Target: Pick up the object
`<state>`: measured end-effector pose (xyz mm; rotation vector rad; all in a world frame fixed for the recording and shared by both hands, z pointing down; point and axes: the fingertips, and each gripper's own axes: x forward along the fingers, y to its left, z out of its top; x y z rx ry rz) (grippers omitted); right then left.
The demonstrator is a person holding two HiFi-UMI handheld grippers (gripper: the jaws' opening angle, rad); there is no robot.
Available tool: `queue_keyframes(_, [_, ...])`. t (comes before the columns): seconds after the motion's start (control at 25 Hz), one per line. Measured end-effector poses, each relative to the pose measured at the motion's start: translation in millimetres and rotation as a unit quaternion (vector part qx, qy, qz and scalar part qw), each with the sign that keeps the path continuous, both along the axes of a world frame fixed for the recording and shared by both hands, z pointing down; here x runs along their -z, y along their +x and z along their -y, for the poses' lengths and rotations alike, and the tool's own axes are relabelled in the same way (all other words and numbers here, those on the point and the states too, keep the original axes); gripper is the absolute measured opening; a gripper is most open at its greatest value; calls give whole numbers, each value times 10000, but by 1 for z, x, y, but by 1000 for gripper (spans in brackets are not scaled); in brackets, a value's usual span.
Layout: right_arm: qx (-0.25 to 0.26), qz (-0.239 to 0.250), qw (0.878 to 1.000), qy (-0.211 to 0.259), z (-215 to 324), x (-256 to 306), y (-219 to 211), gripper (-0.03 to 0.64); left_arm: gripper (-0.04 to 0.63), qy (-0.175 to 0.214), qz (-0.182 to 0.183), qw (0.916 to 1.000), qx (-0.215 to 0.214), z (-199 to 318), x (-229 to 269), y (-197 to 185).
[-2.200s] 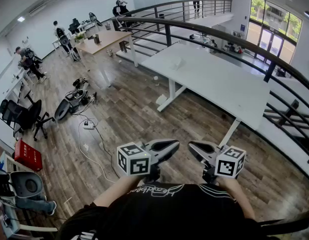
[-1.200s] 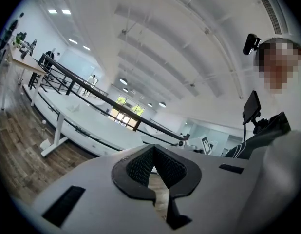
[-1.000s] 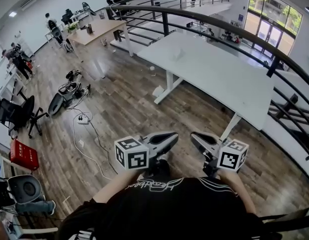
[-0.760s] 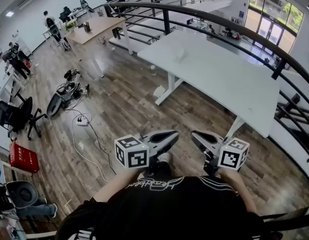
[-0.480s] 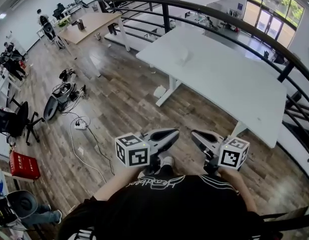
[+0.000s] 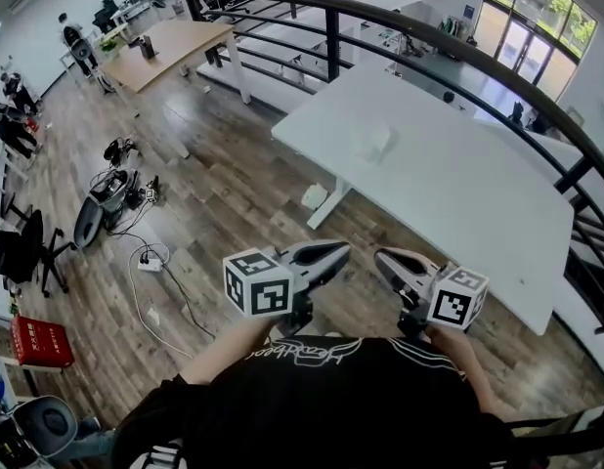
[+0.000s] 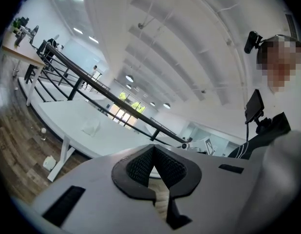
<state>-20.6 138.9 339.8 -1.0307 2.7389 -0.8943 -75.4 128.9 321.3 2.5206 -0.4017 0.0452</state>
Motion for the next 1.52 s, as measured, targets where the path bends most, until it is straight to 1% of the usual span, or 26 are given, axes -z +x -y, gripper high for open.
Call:
queue_keyframes(0.16, [-24,-4,10000,34,32,-1,-10,25,8,-5,-14,10000,40,34,-3,-12])
queue_keyframes(0.28, [-51,-54,10000,24,44,-6,-14,25,8,-3,-46,10000,40,48,-6,-17])
queue_keyframes(0.48, [-144,-225,9996,60,55,-4,-18,25,8,-4,-137,9999,53,57,-6,-25])
queue_keyframes(0.8, [-33,-166,9998,84,70,-4,-12,25,8,-29,-68,9997,221,69,-8,-23])
queue_keyframes(1.0, [84,-60,9999,9,95,-12,-3,25,8,-46,31,9996,293,93,-12,-12])
queue_keyframes(1.2, [222,41,9996,-154,135,-24,3,25,8,-212,144,9989,399,130,-25,-2])
queue_keyframes(1.32, [268,71,9992,-302,169,-32,18,25,8,-357,202,9981,467,165,-33,13])
queue_keyframes(1.44, [278,108,9986,-447,220,-39,42,25,8,-508,254,9972,493,214,-42,35])
queue_keyframes(1.52, [271,103,9985,-474,238,-40,49,25,8,-566,284,9968,481,231,-46,42])
